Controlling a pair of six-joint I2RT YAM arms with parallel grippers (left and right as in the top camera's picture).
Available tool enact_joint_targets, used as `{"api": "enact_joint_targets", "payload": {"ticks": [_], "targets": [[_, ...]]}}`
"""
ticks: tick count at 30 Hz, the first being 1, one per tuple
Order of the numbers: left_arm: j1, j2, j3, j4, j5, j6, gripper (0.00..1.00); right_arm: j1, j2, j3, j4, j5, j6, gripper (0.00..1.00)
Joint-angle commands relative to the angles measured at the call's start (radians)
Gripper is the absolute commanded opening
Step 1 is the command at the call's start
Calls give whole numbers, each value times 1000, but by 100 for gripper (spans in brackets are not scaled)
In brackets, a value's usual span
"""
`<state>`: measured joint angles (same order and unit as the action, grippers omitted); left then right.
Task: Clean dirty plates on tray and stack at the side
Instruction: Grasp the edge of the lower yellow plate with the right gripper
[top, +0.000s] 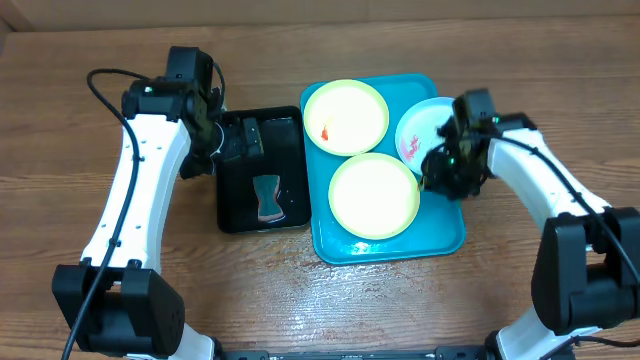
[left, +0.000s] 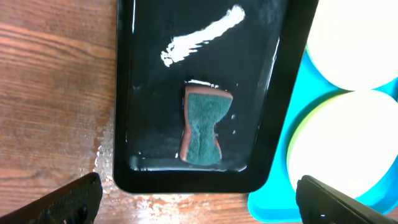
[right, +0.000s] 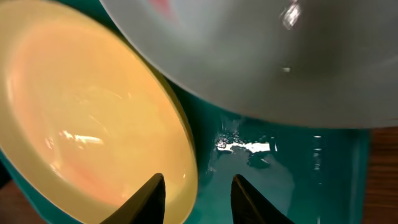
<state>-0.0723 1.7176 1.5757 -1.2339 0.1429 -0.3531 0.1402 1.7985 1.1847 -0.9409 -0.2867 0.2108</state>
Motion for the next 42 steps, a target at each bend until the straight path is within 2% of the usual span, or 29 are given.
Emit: {"api": "enact_joint_targets", "payload": {"ticks": [1,7,11,17,28,34,42], "targets": [[-6,-3,10,14,4,29,100,47,-3,-60,67,-53,-48,38],[-6,-3,10,16,4,29,100,121,-3,-108,153,213,84,37],[-6,-3,10,16,4,28,100,123,-3,-135,205,211,105,33],[-6,-3,10,16,4,28,100,123,-2,-147,230,207,105,18],[-6,-3,10,16,4,27,100,124,-3,-183,262,194,161,4],[-6,-3,10,16,4,27,100,127,-58,-50,111,220,159,4],[-6,-3,10,16,4,28,100,211,-104,219,-14,292,69,4]]}}
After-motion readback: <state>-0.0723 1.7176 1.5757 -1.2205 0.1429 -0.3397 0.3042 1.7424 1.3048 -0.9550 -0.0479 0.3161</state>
